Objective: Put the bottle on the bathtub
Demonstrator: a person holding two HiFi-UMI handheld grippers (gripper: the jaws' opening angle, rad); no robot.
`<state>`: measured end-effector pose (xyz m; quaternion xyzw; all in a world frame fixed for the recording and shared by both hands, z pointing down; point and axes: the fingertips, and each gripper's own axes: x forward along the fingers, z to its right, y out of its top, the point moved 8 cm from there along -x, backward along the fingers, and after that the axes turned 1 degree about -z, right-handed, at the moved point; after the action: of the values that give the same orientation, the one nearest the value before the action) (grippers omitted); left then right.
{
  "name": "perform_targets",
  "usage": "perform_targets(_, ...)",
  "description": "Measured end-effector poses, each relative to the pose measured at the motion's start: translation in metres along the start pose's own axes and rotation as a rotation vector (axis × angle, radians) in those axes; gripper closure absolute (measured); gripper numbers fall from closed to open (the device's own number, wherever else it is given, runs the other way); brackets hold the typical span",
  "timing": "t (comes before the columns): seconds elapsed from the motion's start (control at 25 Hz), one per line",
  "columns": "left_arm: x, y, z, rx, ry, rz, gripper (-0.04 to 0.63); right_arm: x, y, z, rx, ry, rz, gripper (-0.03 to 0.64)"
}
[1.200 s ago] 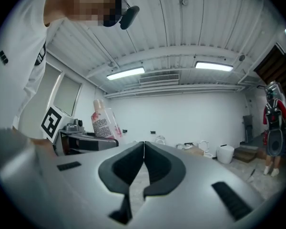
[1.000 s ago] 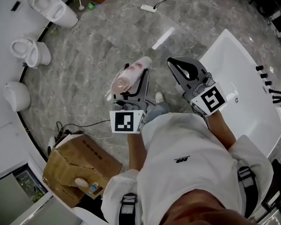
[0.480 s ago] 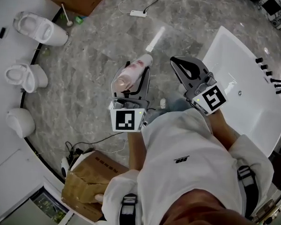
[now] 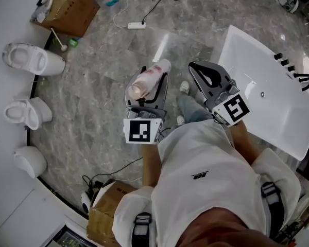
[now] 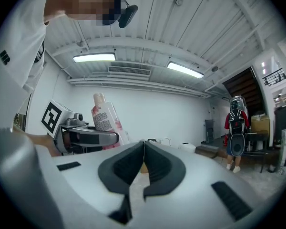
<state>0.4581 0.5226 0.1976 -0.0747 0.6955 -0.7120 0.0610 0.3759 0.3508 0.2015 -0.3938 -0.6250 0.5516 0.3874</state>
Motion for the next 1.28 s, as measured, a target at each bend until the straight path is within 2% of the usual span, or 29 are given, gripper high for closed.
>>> perform_targets(0.4, 0.142, -0.005, -0.038, 0.008, -0.082, -0.032, 0.365, 0.06, -0.018, 0.115, 0.049, -0.063, 0.022, 0.621)
perform_targets(0.72, 0.243, 0.019, -0.065, 0.006, -0.146, -0.04, 0.365, 0.095, 0.002, 0.205, 0.059, -0.125, 0.021, 0.621)
perform_targets(1.04, 0.319, 0.032, -0.055, 0.009, -0.25, -0.043, 0.365, 0.087, 0.008, 0.271, 0.076, -0.236, 0.018, 0.621)
perform_targets(1.28, 0.383, 0.018, -0.038, 0.026, -0.305, -0.042, 0.365, 0.079, -0.018, 0.325, 0.079, -0.293, 0.024, 0.621)
